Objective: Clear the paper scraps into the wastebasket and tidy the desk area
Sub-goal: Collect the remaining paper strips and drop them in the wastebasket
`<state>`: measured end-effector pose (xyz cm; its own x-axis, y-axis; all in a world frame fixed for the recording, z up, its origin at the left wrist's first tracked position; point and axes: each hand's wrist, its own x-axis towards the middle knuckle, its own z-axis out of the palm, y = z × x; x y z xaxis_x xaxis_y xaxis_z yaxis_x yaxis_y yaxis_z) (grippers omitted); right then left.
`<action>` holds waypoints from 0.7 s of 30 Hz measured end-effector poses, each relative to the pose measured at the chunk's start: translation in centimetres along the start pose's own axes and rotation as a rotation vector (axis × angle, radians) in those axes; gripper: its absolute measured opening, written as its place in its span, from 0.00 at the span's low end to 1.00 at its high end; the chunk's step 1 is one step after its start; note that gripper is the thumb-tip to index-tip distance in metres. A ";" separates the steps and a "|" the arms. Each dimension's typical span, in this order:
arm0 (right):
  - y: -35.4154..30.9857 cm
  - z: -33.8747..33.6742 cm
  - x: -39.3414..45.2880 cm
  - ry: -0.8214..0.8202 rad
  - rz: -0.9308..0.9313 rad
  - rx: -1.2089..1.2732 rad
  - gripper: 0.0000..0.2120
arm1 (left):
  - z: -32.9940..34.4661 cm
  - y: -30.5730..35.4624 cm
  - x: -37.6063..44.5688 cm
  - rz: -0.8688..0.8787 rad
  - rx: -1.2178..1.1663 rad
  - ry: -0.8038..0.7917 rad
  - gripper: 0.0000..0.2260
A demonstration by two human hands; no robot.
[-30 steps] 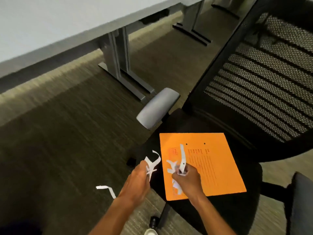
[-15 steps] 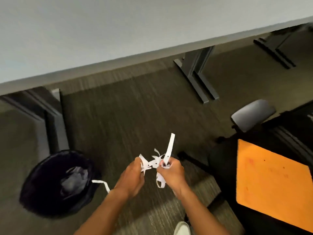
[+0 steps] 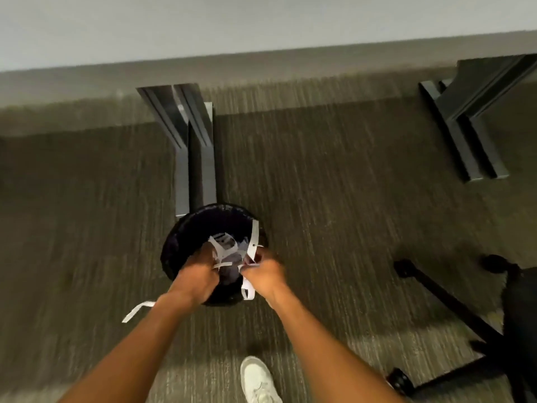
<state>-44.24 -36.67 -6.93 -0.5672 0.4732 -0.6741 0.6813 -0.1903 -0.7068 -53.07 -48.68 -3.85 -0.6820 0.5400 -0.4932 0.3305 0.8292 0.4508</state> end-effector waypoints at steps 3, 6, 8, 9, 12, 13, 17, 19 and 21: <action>-0.3 3.2 1.3 0.034 -0.082 -0.063 0.11 | -0.4 -2.2 0.7 -0.050 0.037 0.012 0.13; -0.5 5.2 2.2 0.027 -0.115 -0.090 0.11 | -0.5 -3.5 1.5 -0.105 0.033 0.015 0.15; -0.5 6.2 2.9 0.001 -0.130 -0.119 0.15 | -0.5 -4.1 2.0 -0.111 0.005 0.020 0.15; -0.5 6.5 3.1 -0.017 -0.146 -0.131 0.17 | -0.4 -4.3 2.2 -0.108 -0.014 0.016 0.16; -0.3 6.9 3.5 -0.031 -0.183 -0.135 0.22 | -0.1 -4.8 2.5 -0.088 -0.061 -0.008 0.22; -0.2 7.0 3.5 -0.031 -0.181 -0.111 0.24 | 0.0 -4.9 2.6 -0.075 -0.072 -0.012 0.23; 0.1 6.4 3.7 -0.023 -0.128 -0.179 0.19 | 0.1 -4.5 3.0 -0.038 -0.121 -0.041 0.25; 0.4 5.7 3.7 -0.002 -0.114 -0.128 0.18 | 0.2 -4.1 3.2 -0.009 -0.110 -0.060 0.25; 0.8 4.6 3.5 0.029 -0.100 -0.152 0.17 | 0.4 -3.5 3.4 0.009 -0.111 -0.080 0.25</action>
<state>-47.79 -39.12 -10.85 -0.6236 0.5079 -0.5943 0.6856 -0.0099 -0.7279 -56.29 -49.72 -7.39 -0.6238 0.5606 -0.5446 0.2592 0.8057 0.5325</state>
